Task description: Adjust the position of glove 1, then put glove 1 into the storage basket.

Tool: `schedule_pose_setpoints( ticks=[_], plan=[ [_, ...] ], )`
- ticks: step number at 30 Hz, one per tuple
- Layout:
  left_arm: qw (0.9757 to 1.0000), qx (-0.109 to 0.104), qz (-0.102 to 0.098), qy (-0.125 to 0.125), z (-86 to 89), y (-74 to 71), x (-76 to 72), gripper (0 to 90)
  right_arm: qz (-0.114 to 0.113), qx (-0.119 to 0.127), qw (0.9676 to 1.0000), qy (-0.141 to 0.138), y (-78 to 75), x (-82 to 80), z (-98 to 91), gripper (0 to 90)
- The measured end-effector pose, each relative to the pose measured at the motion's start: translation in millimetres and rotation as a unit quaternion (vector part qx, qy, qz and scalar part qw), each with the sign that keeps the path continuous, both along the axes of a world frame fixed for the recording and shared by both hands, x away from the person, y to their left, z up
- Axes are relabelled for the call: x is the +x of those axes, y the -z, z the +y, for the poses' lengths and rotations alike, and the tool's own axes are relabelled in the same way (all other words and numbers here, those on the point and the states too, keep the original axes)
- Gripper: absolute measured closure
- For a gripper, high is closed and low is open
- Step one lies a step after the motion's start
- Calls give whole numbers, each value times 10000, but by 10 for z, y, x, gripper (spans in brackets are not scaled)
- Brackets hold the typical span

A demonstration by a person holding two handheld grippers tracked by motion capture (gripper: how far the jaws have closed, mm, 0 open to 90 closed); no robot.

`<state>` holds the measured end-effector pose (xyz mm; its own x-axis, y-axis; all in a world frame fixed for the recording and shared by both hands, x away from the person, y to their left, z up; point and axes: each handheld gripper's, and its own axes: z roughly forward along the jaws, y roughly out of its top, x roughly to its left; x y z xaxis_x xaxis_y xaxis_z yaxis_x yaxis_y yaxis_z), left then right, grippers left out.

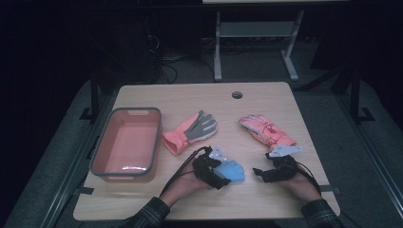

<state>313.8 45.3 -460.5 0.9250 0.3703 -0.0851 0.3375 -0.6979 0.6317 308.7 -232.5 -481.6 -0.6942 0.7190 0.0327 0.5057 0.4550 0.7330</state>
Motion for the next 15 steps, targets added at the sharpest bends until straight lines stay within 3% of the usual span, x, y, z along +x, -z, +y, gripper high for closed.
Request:
schedule_pose_setpoints(
  ticks=[3, 9, 15],
  plan=[
    [9998, 176, -82, 61, -12, 20, -14, 220, 1, 0, 10000, 0, 0, 0, 0, 185],
    [9990, 275, -316, 141, -26, 32, -64, 246, 4, 1, 10000, 13, 0, 0, -1, 185],
    [9989, 240, -314, 243, -7, 7, -80, 415, 5, 2, 10000, 16, 0, 0, -1, 185]
  ],
)
